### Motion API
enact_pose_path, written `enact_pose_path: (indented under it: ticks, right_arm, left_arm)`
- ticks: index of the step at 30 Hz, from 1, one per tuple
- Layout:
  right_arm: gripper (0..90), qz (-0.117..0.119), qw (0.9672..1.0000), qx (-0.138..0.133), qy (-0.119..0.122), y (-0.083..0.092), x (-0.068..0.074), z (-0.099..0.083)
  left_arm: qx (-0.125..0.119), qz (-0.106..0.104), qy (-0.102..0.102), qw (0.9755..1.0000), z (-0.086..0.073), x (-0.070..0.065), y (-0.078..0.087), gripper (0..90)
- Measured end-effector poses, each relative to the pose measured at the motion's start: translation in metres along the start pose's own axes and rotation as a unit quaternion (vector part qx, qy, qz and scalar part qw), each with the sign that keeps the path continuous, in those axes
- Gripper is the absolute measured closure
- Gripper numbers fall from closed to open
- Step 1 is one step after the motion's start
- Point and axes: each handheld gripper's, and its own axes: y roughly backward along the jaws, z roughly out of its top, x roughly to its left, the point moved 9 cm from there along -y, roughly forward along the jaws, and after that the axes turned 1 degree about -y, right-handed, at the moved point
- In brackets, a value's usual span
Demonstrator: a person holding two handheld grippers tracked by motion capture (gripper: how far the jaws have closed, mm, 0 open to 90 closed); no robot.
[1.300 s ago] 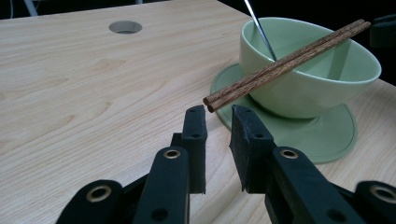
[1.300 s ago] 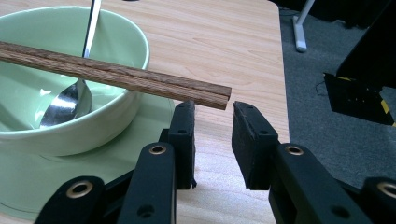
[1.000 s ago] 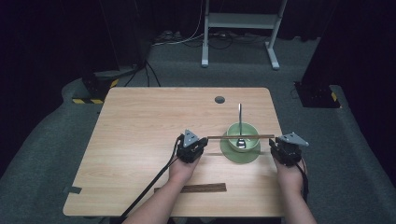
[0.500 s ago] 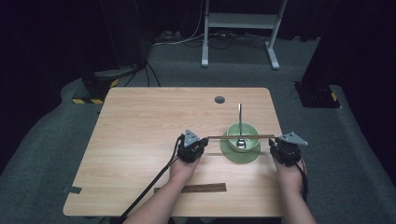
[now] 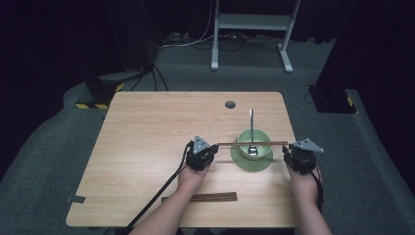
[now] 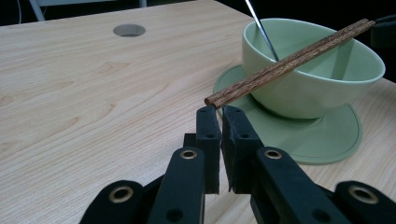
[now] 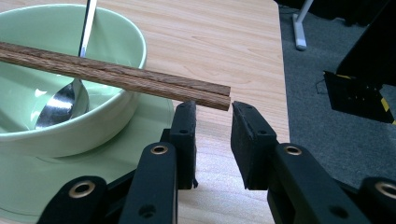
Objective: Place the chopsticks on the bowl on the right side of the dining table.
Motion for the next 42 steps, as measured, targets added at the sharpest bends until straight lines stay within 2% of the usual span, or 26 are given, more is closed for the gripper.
enact_pose_path:
  ticks: [13,20,25,29,30,32,34,35,37,40,41,42]
  right_arm:
    - [71.0,0.000,1.0000,0.001,0.000,0.000,0.000,0.000]
    - [67.7,0.002,1.0000,-0.003,0.000,0.002,0.001,0.001]
    - [63.9,0.004,1.0000,-0.006,0.002,0.005,0.005,0.001]
    - [59.8,0.008,0.9999,-0.010,0.002,0.009,0.008,0.001]
    - [57.5,0.012,0.9998,-0.013,0.001,0.013,0.012,0.000]
    - [56.4,0.013,0.9998,-0.015,0.001,0.015,0.014,0.000]
    - [52.2,0.024,0.9995,-0.019,0.000,0.021,0.022,-0.002]
    - [50.9,0.027,0.9995,-0.019,-0.001,0.024,0.026,-0.003]
    - [47.3,0.035,0.9992,-0.022,-0.001,0.028,0.033,-0.007]
    - [42.0,0.051,0.9986,-0.018,0.001,0.034,0.047,-0.013]
    - [42.0,0.051,0.9986,-0.018,0.001,0.034,0.047,-0.013]
    - [39.1,0.072,0.9973,-0.014,-0.006,0.036,0.059,-0.018]
  left_arm:
    - [0.002,0.001,-0.002,1.0000,0.000,0.001,-0.001,85.6]
    - [0.004,0.002,-0.006,1.0000,0.000,0.000,0.000,82.7]
    - [0.000,0.001,-0.002,1.0000,0.002,0.001,0.002,75.4]
    - [-0.003,-0.006,0.008,0.9999,0.003,0.004,0.008,64.4]
    - [0.001,-0.012,0.012,0.9998,0.001,0.008,0.012,61.1]
    - [0.001,-0.011,0.013,0.9998,0.001,0.010,0.015,55.7]
    - [0.004,-0.015,0.023,0.9996,-0.003,0.021,0.026,49.9]
    - [0.004,-0.015,0.023,0.9996,-0.003,0.021,0.026,47.9]
    - [0.012,-0.019,0.035,0.9991,-0.013,0.036,0.042,43.5]
    - [0.012,-0.011,0.043,0.9990,-0.027,0.058,0.067,41.0]
    - [0.012,-0.011,0.043,0.9990,-0.027,0.058,0.067,39.9]
    - [0.019,-0.001,0.053,0.9984,-0.039,0.077,0.086,38.3]
